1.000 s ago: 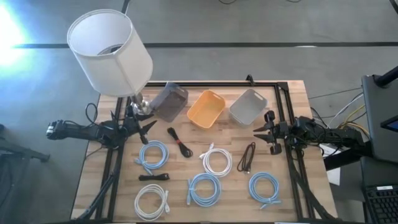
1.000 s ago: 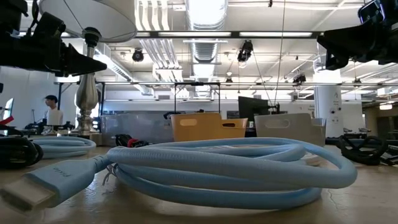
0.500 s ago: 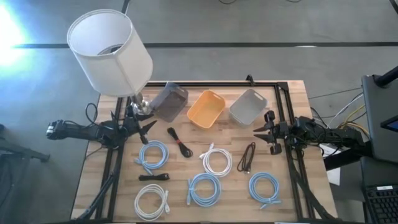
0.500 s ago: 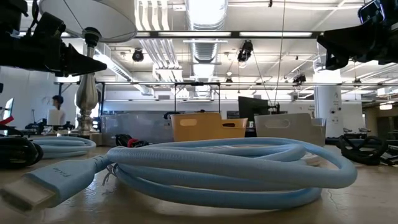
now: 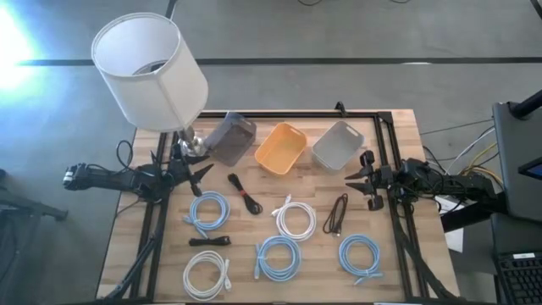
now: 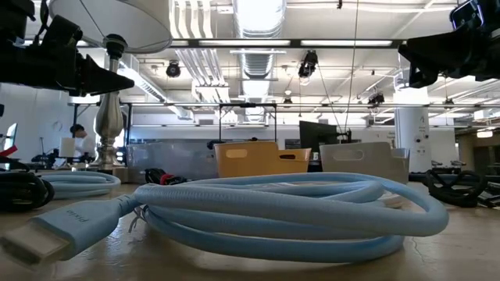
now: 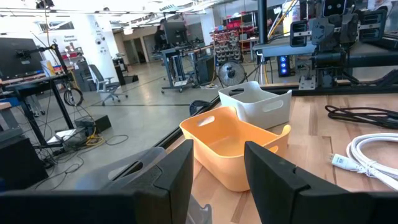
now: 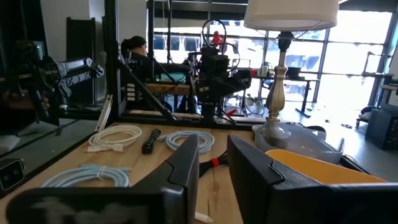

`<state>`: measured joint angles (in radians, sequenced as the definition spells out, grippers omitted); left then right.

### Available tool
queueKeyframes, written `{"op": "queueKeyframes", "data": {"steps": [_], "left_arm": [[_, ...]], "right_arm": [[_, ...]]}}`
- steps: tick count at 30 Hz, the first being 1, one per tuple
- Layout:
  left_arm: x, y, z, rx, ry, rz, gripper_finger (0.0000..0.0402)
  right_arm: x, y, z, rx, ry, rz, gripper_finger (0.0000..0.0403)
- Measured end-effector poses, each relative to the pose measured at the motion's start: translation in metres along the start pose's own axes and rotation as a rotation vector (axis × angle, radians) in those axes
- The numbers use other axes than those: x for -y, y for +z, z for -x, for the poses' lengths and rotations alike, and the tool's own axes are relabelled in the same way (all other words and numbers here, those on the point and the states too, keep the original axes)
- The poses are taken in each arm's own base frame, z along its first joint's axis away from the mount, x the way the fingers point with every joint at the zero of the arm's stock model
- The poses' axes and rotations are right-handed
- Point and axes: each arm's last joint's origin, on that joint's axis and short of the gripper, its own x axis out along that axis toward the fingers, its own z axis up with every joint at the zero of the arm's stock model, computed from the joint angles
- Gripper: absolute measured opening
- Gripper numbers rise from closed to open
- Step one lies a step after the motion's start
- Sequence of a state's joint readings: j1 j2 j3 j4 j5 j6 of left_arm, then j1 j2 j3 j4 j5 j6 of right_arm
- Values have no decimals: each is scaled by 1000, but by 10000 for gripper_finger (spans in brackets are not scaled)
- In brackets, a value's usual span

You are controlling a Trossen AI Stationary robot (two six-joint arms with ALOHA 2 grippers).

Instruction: Pick & Place USB Port

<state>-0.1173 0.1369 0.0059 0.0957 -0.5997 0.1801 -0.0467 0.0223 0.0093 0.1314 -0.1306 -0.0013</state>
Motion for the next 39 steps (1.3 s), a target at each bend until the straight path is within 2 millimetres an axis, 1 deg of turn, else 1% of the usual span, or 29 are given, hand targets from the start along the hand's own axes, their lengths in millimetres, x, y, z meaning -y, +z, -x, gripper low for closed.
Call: {"op": "queueKeyframes", "data": {"steps": [7,16,23,28,31,33,36,39], "left_arm": [[0,0,0,0,0,0,147],[0,0,0,0,0,10,147],[0,0,0,2,-10,116,147],[3,2,0,24,-123,220,147],[4,8,1,71,-190,285,147],[3,12,1,85,-200,298,147],[-1,28,3,125,-193,292,147],[-4,42,3,150,-186,257,147]], "right_arm": [[0,0,0,0,0,-1,85],[0,1,0,5,0,6,70],[0,2,0,17,0,4,72],[0,8,0,80,-1,11,70],[0,14,1,143,-1,18,68],[0,17,2,178,-2,24,70],[0,19,2,196,-13,22,80],[2,19,2,196,-65,17,96]]}}
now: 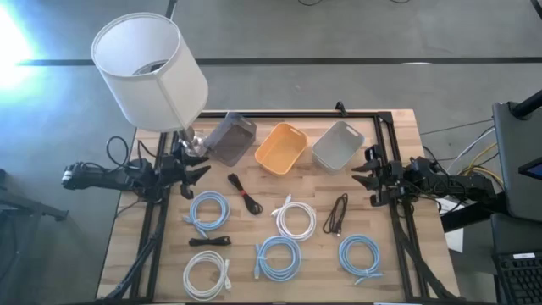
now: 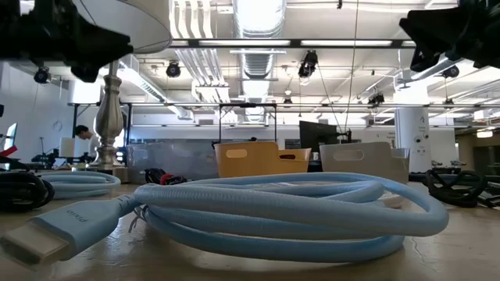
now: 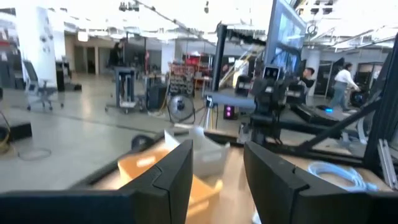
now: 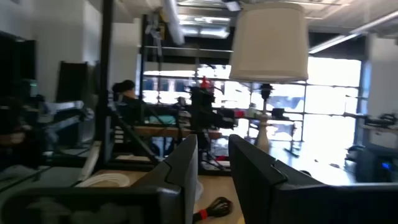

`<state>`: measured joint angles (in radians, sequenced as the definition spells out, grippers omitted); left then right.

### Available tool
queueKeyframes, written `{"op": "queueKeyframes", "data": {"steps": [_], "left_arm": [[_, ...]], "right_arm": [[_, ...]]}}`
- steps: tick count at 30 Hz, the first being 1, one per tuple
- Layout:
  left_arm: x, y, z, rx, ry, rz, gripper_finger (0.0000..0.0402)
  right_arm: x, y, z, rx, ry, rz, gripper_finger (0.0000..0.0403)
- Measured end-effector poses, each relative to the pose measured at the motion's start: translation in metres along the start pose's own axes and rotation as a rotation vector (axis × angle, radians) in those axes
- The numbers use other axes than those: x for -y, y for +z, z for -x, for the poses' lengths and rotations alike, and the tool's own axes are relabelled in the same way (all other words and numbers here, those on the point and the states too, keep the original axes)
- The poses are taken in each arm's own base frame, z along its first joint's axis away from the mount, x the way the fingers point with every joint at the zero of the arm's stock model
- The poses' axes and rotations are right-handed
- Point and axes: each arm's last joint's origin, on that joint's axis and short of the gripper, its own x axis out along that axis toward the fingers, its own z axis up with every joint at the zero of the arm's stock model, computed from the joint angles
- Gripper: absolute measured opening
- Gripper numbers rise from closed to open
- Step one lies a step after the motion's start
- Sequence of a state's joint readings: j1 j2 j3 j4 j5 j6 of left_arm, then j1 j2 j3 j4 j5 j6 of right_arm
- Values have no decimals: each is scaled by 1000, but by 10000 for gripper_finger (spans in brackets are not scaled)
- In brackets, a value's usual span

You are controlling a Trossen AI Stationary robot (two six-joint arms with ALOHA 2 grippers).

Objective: Pick & Place USB Port
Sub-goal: Put the left blue HDMI cable into the black bin

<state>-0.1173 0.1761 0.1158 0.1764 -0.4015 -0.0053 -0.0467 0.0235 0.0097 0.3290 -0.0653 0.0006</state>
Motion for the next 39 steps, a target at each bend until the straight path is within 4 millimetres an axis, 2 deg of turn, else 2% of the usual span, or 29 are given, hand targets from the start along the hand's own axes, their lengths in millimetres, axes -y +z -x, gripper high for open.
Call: {"op": "queueKeyframes", "data": {"steps": [5,11,17,21,25,30,36,39], "left_arm": [[2,13,-5,-30,0,-43,147],[7,18,-15,-93,-1,-70,173],[11,23,-25,-132,-2,-92,226],[13,32,-31,-140,-12,-92,241],[17,38,-37,-208,-13,-98,242],[20,40,-46,-392,-3,-113,241],[22,29,-49,-698,42,-123,240],[23,25,-51,-790,75,-103,240]], "right_arm": [[1,3,0,2,-35,-2,129],[2,25,-8,1,-38,-24,161],[3,48,-26,-84,-44,-30,177],[4,54,-43,-176,-45,-34,178],[5,54,-61,-274,-46,-38,178],[6,42,-81,-386,-47,-43,178],[8,30,-100,-482,-49,-50,178],[8,26,-108,-510,-52,-64,178]]}}
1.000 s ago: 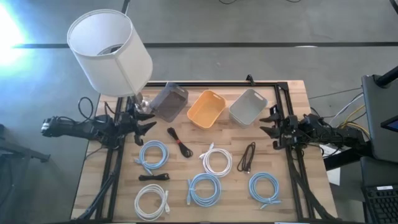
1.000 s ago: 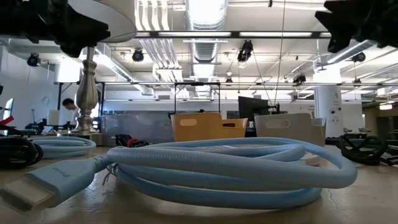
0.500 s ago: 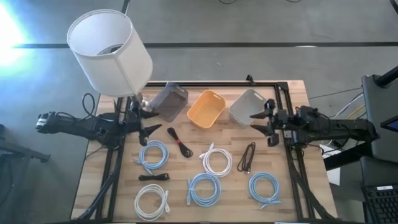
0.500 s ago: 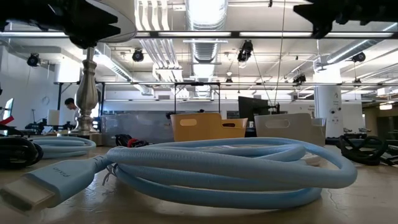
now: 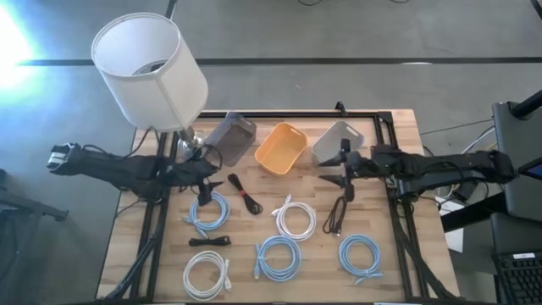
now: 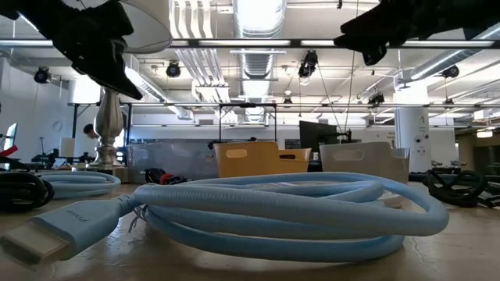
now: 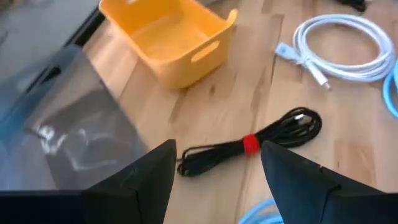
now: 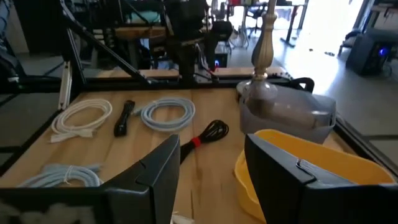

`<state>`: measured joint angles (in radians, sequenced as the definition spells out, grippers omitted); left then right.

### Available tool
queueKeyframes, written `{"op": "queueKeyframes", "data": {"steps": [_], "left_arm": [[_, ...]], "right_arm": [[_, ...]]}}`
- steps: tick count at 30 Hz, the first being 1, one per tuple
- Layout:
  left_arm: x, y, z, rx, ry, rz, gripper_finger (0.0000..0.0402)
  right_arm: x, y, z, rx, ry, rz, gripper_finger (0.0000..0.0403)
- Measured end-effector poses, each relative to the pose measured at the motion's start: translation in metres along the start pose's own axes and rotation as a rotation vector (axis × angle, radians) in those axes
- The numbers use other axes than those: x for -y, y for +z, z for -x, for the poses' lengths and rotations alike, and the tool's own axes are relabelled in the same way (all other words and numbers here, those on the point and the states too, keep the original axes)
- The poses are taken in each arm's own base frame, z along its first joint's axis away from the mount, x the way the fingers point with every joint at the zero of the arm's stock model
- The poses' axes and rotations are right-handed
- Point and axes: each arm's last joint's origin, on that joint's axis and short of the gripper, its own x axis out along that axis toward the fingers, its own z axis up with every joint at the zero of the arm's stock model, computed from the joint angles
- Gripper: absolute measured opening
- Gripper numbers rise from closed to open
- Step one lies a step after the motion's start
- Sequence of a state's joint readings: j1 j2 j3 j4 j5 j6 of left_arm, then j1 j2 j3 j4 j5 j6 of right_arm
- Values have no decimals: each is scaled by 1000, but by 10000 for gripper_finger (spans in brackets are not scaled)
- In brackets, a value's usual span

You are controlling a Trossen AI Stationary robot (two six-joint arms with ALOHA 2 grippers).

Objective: Pick & Place USB Port
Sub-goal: Put the left blue HDMI cable into the black bin

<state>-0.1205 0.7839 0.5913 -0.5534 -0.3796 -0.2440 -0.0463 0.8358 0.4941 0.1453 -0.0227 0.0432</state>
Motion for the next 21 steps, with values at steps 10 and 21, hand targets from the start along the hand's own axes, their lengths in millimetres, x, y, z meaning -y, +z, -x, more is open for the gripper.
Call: {"op": "queueKeyframes", "data": {"steps": [10,21], "left_arm": [[6,-24,-21,-285,-14,60,240],[11,-48,-44,-461,10,72,240]], "right_arm": [[0,2,-21,-65,-3,-4,178],[1,-9,-35,-133,-5,-5,178]]}}
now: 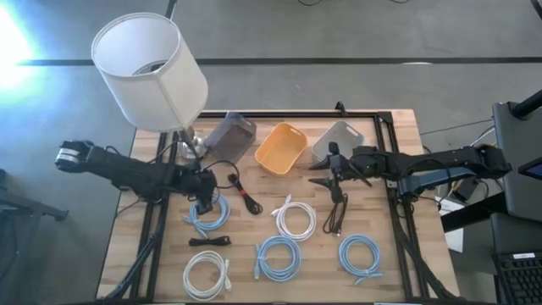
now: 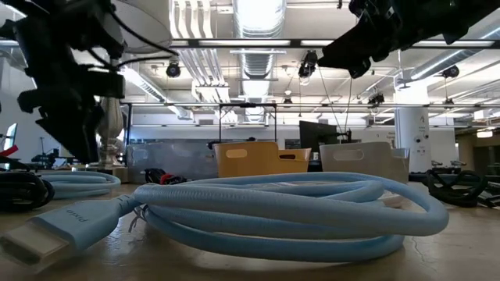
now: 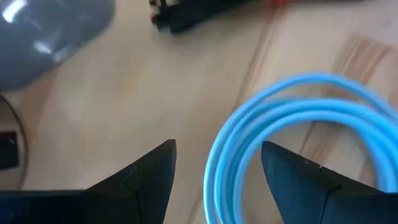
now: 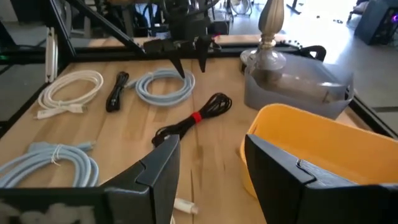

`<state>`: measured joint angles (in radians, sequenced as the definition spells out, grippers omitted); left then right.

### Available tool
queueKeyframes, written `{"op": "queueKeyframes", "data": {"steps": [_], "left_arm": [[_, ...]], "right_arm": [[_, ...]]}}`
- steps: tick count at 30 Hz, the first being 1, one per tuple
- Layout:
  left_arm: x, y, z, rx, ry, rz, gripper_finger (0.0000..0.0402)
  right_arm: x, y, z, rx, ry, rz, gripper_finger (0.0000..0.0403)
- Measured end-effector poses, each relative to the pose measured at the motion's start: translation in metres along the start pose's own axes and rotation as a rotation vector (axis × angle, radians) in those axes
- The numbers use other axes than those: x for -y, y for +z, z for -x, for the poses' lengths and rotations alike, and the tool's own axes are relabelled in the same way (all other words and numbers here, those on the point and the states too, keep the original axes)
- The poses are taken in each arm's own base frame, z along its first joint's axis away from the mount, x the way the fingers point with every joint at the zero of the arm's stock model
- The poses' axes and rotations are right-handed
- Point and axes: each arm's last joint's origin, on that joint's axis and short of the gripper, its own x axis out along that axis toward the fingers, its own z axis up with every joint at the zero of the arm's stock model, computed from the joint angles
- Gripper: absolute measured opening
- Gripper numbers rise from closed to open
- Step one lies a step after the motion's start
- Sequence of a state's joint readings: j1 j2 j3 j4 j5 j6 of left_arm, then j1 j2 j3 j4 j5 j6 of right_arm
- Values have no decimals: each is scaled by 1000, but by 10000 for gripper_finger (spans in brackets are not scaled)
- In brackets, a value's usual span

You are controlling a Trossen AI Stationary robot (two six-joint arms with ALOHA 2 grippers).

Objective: Pick & Place USB Port
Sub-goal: Put the left blue HDMI cable into the black bin

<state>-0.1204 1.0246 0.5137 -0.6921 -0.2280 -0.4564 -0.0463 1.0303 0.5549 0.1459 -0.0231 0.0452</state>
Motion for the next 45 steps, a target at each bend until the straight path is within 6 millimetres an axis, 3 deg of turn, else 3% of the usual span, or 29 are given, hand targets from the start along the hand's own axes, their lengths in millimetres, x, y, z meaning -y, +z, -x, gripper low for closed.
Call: {"op": "queueKeyframes", "data": {"steps": [15,19,28,35,45], "left_arm": [[4,-10,-25,-157,15,-15,228],[5,-9,-28,-177,-3,-17,185],[8,-6,-27,-156,-39,13,46],[12,13,-14,-63,-28,22,39],[17,60,23,138,162,-7,48]], "right_arm": [[0,-4,-6,-29,-1,-1,178],[0,-5,-6,-32,-1,-1,178],[0,-6,-7,-40,-1,-1,178],[0,-6,-7,-41,-1,-1,178],[0,-8,-7,-57,-1,-1,178]]}}
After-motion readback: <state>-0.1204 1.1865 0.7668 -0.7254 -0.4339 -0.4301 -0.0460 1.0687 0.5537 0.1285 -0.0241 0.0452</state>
